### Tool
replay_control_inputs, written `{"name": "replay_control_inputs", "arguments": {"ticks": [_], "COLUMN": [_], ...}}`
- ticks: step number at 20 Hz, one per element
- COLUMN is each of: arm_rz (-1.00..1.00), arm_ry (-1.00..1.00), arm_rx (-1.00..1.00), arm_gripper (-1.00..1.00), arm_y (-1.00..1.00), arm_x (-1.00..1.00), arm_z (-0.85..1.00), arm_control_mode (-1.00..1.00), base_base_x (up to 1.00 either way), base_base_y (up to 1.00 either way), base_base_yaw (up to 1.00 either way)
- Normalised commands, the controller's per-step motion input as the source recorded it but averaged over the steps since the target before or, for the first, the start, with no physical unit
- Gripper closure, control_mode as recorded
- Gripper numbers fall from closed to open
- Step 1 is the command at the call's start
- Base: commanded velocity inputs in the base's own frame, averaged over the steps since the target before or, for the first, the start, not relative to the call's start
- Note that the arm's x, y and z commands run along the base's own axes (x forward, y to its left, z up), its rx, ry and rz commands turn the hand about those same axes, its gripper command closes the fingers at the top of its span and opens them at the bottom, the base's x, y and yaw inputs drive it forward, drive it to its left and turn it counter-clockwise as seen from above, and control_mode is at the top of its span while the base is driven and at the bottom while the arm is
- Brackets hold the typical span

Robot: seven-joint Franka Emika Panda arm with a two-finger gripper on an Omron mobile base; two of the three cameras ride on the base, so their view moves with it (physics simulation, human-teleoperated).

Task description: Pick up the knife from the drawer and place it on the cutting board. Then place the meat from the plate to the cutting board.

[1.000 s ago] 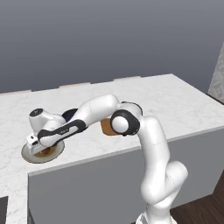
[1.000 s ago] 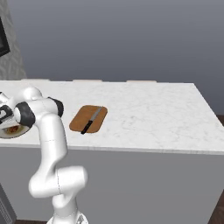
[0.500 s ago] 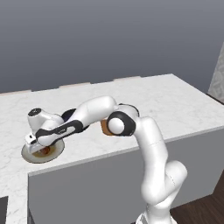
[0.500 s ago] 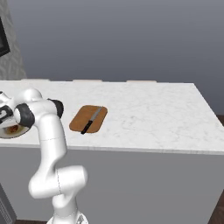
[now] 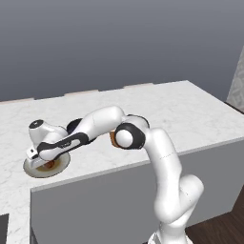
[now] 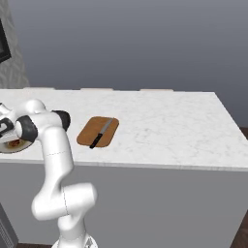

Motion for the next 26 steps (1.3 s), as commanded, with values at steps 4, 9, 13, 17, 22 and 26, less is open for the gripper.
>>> {"name": "replay_control_inputs", "arguments": {"ticks": [4, 9, 13, 17, 22, 26], "arm_rz": [0.0, 0.0, -0.02, -0.16, -0.29, -0.25], "arm_ry": [0.0, 0.01, -0.01, -0.17, -0.21, -0.15], "arm_rx": [0.0, 0.0, 0.01, 0.01, 0.04, 0.1], "arm_gripper": [1.0, 1.0, 1.0, 1.0, 1.0, 1.0], "arm_y": [0.0, -0.07, -0.24, -0.45, -0.77, -1.0], "arm_x": [0.0, -0.12, -0.6, -0.89, -0.59, -0.24], "arm_z": [0.0, 0.0, 0.39, 1.0, 1.0, 1.0], "arm_control_mode": [-1.0, -1.0, -1.0, -1.0, -1.0, -1.0], "base_base_x": [0.0, 0.0, 0.0, 0.0, 0.0, 0.0], "base_base_y": [0.0, 0.0, 0.0, 0.0, 0.0, 0.0], "base_base_yaw": [0.0, 0.0, 0.0, 0.0, 0.0, 0.0]}}
